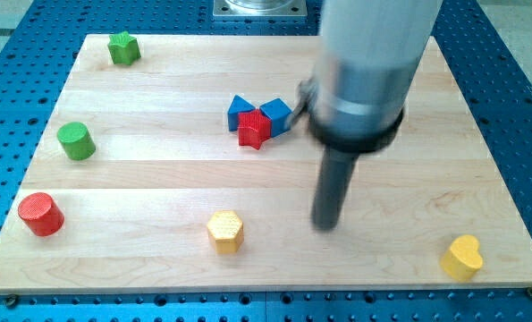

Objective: Place the red circle and hexagon right to the green circle

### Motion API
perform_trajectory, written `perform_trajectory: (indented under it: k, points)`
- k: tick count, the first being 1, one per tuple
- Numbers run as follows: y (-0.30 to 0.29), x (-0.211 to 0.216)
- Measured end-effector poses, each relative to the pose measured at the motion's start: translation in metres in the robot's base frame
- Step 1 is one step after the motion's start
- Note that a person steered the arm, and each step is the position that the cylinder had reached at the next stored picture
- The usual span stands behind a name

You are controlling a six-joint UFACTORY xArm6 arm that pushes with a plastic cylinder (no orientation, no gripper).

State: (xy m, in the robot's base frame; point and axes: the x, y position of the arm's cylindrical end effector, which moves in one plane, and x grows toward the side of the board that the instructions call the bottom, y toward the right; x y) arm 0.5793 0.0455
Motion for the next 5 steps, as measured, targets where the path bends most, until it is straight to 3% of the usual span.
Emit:
perform_trajectory:
  k: [1, 2, 4, 5]
  points:
    - [-0.050, 0.025]
    - [-0.092, 0.022]
    - [-0.076, -0.091]
    - [-0.078, -0.027]
